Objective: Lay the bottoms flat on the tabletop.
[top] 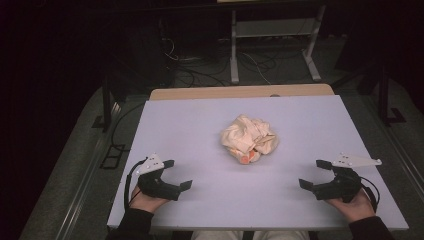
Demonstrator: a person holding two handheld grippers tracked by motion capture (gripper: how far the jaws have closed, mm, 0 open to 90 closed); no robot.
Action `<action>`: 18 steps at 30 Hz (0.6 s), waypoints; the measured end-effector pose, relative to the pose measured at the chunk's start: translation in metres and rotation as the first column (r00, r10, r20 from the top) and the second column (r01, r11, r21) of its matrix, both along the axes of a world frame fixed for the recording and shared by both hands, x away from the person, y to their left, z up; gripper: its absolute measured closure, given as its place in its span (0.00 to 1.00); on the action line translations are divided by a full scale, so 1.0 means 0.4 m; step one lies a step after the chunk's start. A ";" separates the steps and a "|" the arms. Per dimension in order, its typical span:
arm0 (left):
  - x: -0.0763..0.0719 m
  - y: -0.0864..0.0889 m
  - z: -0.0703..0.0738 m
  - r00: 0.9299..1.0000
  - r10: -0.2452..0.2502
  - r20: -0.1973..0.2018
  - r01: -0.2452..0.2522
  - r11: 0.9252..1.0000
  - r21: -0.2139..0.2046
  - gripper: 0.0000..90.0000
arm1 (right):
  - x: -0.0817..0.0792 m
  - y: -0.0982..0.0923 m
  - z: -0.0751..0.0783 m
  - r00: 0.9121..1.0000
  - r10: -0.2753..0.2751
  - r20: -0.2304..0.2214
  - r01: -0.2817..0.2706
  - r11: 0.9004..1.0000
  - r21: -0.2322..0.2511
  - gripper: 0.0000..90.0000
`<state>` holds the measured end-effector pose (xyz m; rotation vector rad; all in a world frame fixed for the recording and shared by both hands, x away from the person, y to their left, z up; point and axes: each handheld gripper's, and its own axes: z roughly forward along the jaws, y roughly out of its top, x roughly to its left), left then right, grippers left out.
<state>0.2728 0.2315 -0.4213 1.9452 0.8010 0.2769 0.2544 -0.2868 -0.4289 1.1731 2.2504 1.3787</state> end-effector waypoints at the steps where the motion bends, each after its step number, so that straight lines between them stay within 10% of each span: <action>1: 0.000 0.000 0.000 1.000 0.001 0.000 -0.001 1.000 -0.003 0.00 | 0.000 0.001 0.000 1.000 0.000 0.000 0.000 1.000 -0.005 0.00; 18: -0.001 -0.003 0.001 1.000 -0.003 0.004 0.003 1.000 -0.005 0.00 | -0.002 0.004 0.002 1.000 -0.002 0.003 0.002 1.000 -0.012 0.00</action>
